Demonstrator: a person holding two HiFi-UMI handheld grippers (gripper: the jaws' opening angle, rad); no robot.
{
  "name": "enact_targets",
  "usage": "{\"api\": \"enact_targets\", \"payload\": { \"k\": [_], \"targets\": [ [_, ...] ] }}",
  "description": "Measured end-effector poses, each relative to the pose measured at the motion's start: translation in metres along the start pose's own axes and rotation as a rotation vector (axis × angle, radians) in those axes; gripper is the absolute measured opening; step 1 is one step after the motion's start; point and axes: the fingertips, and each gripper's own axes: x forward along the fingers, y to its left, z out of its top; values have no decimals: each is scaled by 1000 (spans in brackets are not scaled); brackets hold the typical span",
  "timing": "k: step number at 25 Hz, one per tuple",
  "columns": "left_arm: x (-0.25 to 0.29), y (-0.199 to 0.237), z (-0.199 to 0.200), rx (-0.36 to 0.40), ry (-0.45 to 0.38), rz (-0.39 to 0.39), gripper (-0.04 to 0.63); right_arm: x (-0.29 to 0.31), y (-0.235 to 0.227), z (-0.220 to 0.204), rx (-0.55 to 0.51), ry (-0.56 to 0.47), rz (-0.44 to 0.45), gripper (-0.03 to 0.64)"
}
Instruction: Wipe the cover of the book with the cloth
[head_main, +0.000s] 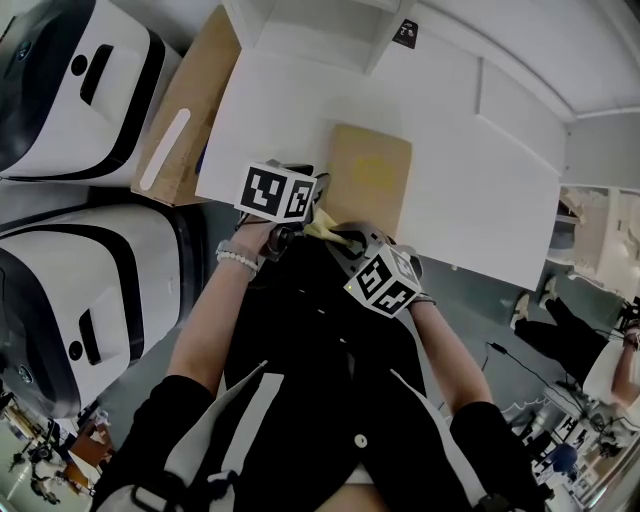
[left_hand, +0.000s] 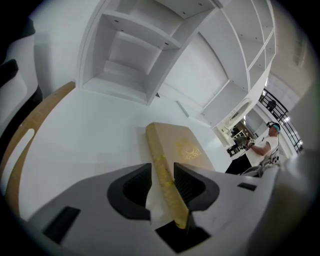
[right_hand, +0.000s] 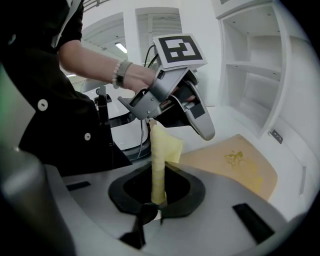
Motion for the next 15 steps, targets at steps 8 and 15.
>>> {"api": "enact_targets", "payload": {
  "k": [8,15],
  "targets": [
    [17,-8,-6,60,60,-6,138,-41,2,-12,63,-45,67,35],
    [20,-11,-4,77,72,-5,138,-85,-128,-18,299,-168,-323,35]
  ]
}}
